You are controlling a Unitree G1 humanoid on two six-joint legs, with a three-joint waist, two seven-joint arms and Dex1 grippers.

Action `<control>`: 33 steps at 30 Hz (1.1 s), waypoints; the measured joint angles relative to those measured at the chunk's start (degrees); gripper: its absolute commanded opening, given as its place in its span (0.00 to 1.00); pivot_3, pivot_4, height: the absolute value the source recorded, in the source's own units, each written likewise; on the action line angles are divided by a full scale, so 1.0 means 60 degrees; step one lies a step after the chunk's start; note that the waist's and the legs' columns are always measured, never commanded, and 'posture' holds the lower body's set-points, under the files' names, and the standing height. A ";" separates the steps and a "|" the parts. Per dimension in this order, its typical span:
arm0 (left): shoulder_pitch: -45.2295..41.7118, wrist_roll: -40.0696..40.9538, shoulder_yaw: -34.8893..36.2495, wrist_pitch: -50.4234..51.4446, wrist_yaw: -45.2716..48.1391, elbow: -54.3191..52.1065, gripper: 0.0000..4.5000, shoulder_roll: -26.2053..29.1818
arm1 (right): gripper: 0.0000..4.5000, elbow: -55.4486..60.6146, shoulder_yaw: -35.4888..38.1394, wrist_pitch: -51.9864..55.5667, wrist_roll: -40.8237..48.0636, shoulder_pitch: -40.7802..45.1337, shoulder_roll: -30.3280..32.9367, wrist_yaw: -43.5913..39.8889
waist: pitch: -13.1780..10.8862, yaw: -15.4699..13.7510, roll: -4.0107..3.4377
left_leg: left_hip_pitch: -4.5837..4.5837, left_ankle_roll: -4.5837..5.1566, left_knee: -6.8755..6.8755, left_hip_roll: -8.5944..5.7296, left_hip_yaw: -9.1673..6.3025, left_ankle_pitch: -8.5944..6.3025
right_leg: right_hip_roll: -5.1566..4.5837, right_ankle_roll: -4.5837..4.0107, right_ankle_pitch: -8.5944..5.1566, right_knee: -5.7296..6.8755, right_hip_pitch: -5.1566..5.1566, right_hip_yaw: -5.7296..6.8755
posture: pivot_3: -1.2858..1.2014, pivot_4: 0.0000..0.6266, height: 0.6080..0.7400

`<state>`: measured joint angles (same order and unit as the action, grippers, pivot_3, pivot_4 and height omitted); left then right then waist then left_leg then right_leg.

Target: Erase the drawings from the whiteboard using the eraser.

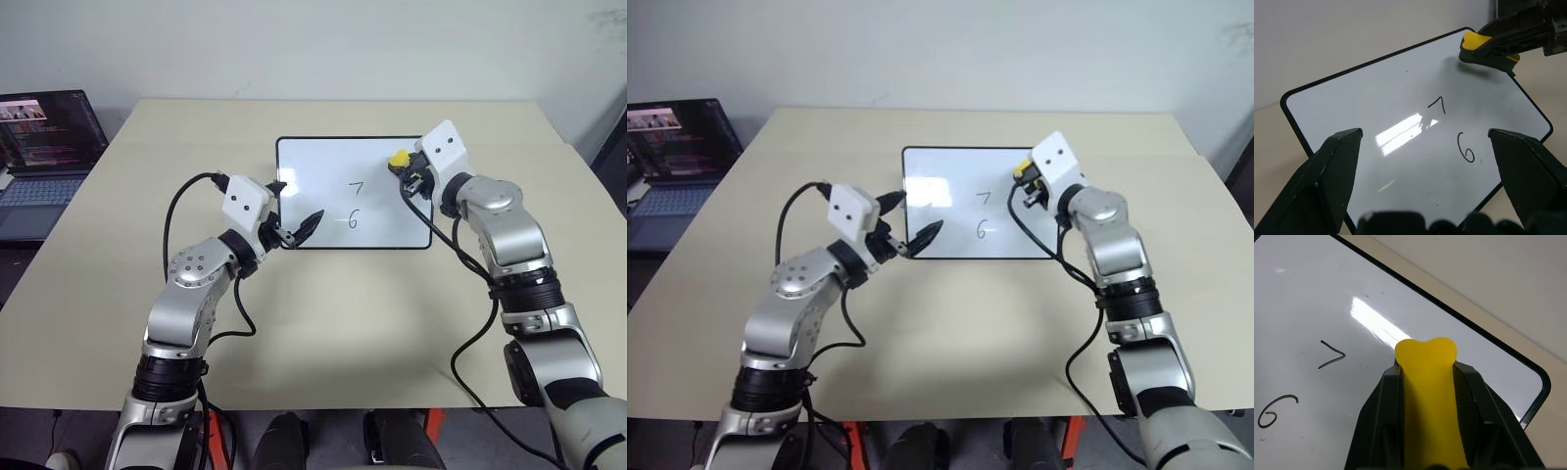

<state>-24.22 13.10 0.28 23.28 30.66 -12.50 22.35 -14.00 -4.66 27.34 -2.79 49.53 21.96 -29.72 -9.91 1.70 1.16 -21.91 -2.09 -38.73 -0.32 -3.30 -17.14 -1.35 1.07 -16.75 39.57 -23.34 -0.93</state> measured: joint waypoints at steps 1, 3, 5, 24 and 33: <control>0.0000 0.0000 0.0000 0.0000 0.0000 0.0000 1.00 0.0000 | 0.24 -0.0017 0.0000 -0.0002 0.0000 0.0031 -0.0006 0.0001 | 0.0000 -0.0001 0.0000 | 0.0000 0.0000 0.0000 0.0000 0.0000 0.0000 | 0.0000 0.0000 0.0000 0.0000 0.0000 0.0000 | 0.52 0.24 1.00; 0.0000 0.0000 0.0001 0.0000 0.0000 0.0000 1.00 -0.0001 | 0.24 -0.0059 0.0000 -0.0024 -0.0003 0.0155 -0.0049 0.0007 | 0.0000 0.0002 0.0000 | 0.0000 0.0000 0.0001 0.0000 -0.0001 0.0000 | 0.0000 0.0000 0.0000 -0.0001 0.0000 0.0001 | 0.52 0.24 1.00; 0.0001 0.0000 0.0001 0.0000 0.0005 0.0000 1.00 -0.0001 | 0.24 -0.0070 -0.0001 -0.0064 -0.0004 0.0248 -0.0108 0.0015 | 0.0000 0.0002 0.0000 | 0.0000 0.0000 0.0001 0.0001 -0.0001 0.0000 | 0.0000 0.0000 0.0000 -0.0001 0.0000 0.0001 | 0.52 0.24 1.00; 0.0411 0.0004 -0.0163 0.0435 0.0199 -0.0120 1.00 0.0158 | 0.24 -0.1371 -0.0102 -0.0960 -0.0028 0.1115 -0.0793 0.0052 | 0.0000 0.0014 -0.0001 | 0.0000 0.0000 0.0001 0.0001 0.0000 0.0000 | 0.0000 0.0000 0.0000 0.0000 -0.0002 0.0000 | 0.52 0.24 1.00; 0.0409 0.0004 -0.0167 0.0435 0.0194 -0.0147 1.00 0.0169 | 0.24 -0.2832 -0.0188 -0.2204 -0.0075 0.1820 -0.1495 0.0421 | 0.0000 0.0022 -0.0001 | 0.0000 -0.0001 0.0001 0.0001 0.0001 0.0000 | 0.0000 0.0000 0.0000 0.0002 -0.0005 -0.0001 | 0.52 0.24 1.00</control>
<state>-21.76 13.12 -0.72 25.89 31.82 -13.38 23.36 -30.99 -5.79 14.12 -3.24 60.45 12.99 -27.19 -9.91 1.83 1.15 -21.91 -2.10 -38.72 -0.31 -3.29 -17.14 -1.36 1.07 -16.75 39.58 -23.37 -0.93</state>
